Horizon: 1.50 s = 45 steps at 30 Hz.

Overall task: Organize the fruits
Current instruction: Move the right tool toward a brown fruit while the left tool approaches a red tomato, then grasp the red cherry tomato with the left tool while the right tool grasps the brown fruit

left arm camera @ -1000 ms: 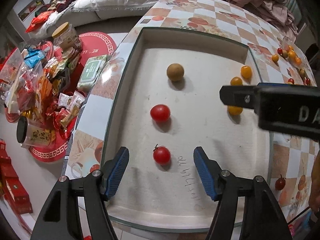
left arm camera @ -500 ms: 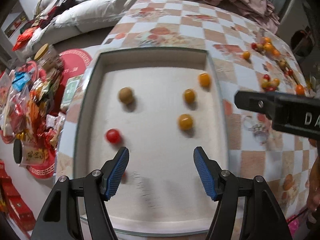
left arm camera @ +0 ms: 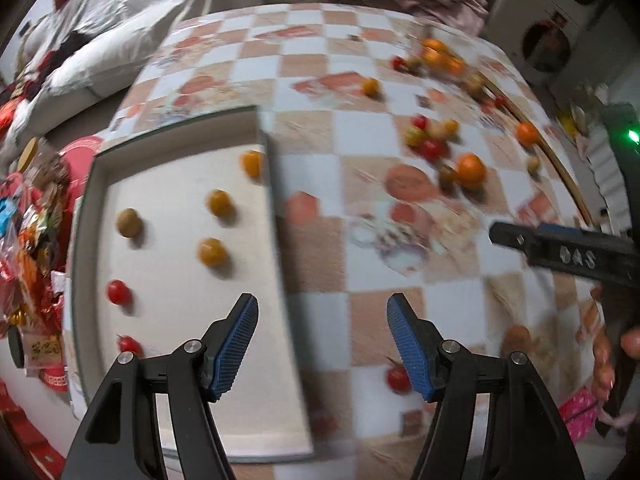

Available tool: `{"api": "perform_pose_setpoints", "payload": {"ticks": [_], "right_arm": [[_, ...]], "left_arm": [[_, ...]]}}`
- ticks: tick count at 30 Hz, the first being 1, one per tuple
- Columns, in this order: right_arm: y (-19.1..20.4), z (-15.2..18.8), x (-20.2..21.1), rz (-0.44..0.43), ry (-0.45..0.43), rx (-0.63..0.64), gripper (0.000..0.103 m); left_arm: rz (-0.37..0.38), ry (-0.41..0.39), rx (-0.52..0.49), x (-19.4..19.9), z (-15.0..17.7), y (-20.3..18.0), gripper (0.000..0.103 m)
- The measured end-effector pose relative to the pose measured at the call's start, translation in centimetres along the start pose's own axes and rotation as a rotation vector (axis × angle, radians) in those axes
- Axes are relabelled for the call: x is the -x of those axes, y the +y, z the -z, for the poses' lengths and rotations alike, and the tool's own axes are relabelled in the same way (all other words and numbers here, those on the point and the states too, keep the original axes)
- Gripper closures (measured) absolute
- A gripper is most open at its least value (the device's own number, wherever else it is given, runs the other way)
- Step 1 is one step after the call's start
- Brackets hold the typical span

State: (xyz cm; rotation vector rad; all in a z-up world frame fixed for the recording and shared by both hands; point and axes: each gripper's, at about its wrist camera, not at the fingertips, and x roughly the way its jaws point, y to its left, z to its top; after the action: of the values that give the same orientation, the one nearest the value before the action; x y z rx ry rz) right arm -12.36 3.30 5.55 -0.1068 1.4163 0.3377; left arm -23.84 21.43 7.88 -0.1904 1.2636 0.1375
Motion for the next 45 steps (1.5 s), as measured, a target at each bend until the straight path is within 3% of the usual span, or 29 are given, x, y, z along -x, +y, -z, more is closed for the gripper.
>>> {"api": "perform_pose_setpoints", "payload": {"ticks": [5,11,16,21,29,31,35,42,45], "right_arm": [[-3.8,0.0,-0.2,0.056,-0.029,-0.064,0.020],[-7.3,-2.1,-0.8,0.107,-0.084,-0.074,0.020],[-9.4,-3.9,-1.7,0.112,-0.112,-0.114,0.030],[-10.6,-5.7,-2.6,0.107,-0.137,-0.112,0.038],[-10.6,-7.5,-3.2,0.130,-0.173,-0.056,0.040],[-10.6,-7.9,-3.2,0.141,-0.181,-0.048,0.046],[-10.8,-8.5,-3.1,0.133,-0.187,-0.039,0.071],[-10.4,-7.5,-2.6,0.081,-0.169,-0.020,0.074],[-9.7,-6.1,-2.0,0.057,-0.157,-0.003,0.074]], "left_arm": [[0.022,0.059,-0.055,-1.1,1.8,-3.4,0.035],[-0.011,0.105,-0.048,-3.1,3.4,-5.3,0.035],[-0.043,0.126,-0.014,-4.3,4.3,-5.6,0.035],[-0.052,0.135,0.030,-5.0,4.9,-5.6,0.035],[-0.058,0.150,0.104,-5.7,5.4,-5.7,0.035],[-0.065,0.148,0.105,-5.8,5.4,-5.6,0.035],[-0.069,0.148,0.103,-5.9,5.6,-5.8,0.035],[-0.056,0.146,0.082,-5.6,4.8,-6.5,0.078],[-0.027,0.150,0.084,-5.5,4.6,-6.5,0.081]]}}
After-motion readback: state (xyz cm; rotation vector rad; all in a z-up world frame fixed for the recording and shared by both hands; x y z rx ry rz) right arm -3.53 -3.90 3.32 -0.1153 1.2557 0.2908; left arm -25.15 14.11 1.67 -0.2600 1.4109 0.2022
